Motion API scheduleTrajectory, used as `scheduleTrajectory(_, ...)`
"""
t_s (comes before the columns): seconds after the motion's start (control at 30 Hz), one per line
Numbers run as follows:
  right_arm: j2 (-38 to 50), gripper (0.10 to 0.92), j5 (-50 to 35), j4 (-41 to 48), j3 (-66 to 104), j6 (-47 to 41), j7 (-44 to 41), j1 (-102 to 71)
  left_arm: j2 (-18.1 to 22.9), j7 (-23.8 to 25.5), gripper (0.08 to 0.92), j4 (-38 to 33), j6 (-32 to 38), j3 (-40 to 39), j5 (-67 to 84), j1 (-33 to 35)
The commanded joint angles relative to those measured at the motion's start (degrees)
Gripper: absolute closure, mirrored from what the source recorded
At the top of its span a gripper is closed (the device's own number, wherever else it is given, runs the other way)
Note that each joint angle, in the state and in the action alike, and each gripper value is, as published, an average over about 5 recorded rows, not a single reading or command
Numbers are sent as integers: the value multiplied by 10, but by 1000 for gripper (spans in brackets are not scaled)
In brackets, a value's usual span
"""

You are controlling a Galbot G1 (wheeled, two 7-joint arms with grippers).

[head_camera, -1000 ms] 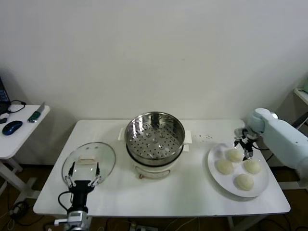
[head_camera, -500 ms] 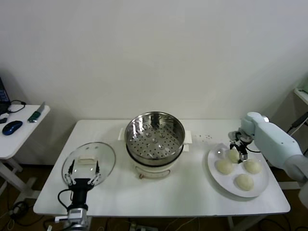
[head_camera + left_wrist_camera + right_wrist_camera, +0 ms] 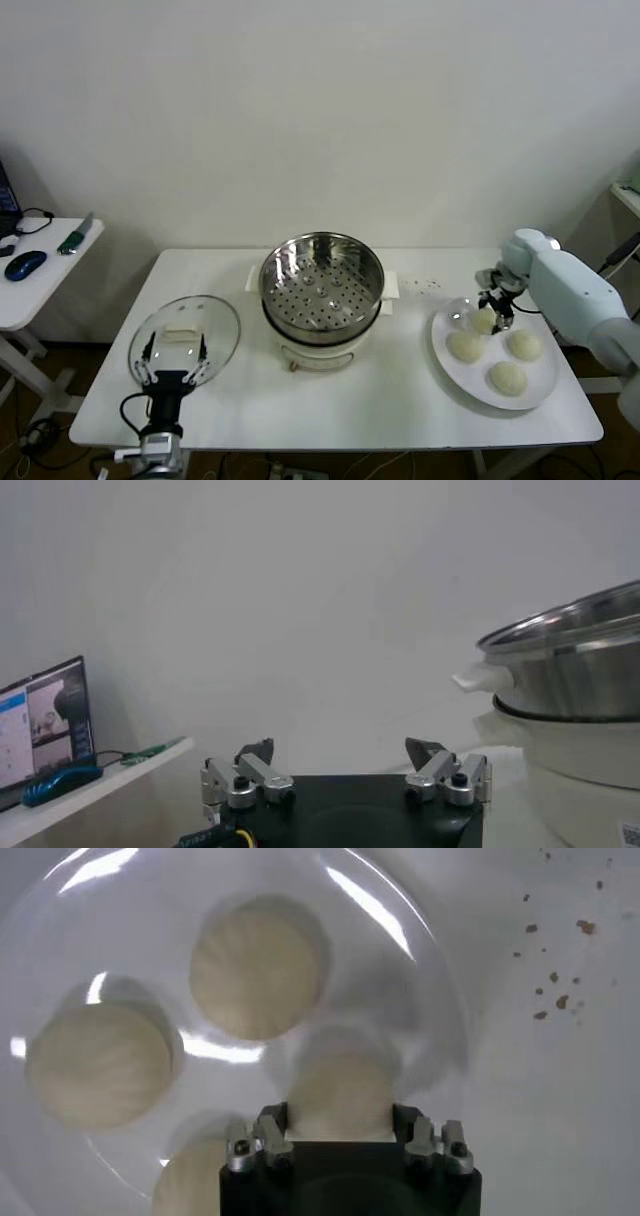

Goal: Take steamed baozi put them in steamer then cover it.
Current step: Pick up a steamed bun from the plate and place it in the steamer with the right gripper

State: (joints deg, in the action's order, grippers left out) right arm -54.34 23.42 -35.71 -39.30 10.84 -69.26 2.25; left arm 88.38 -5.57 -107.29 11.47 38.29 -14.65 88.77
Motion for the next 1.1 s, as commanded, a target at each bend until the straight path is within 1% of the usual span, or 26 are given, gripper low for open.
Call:
scheduleTrajectory(0.03,-3,361,-58,-33,-75,28,-18,85,-1,5,177,-2,-3,-1,-1,4)
scheduleTrajectory(0.13,-16,357,-100,-51,-144,49,-31,158,-2,10,177,-5,-3,-3,-2,8)
scheduleTrajectory(0.27,-58,355,-151,-56,-212,90,-43,246,-2,11,177,-7,-2,-4,-6,14)
scheduleTrajectory(0.47,-139,355,-157,-65,-261,171,-48,328,-3,12,177,-9,1,-6,-11,23)
scheduleTrajectory(0.63,-211,355,-111,-92,-260,217,-31,352,-1,18,177,-12,-2,-8,-16,26)
scheduleTrajectory(0.8,-272,355,-73,-114,-246,244,-13,341,1,21,177,-14,-4,-9,-19,25)
scheduleTrajectory(0.93,-318,353,-8,-116,-226,276,2,308,1,21,177,-14,-4,-9,-20,25)
scheduleTrajectory(1.1,-356,347,73,-98,-200,311,30,252,-1,21,177,-16,-3,-4,-20,26)
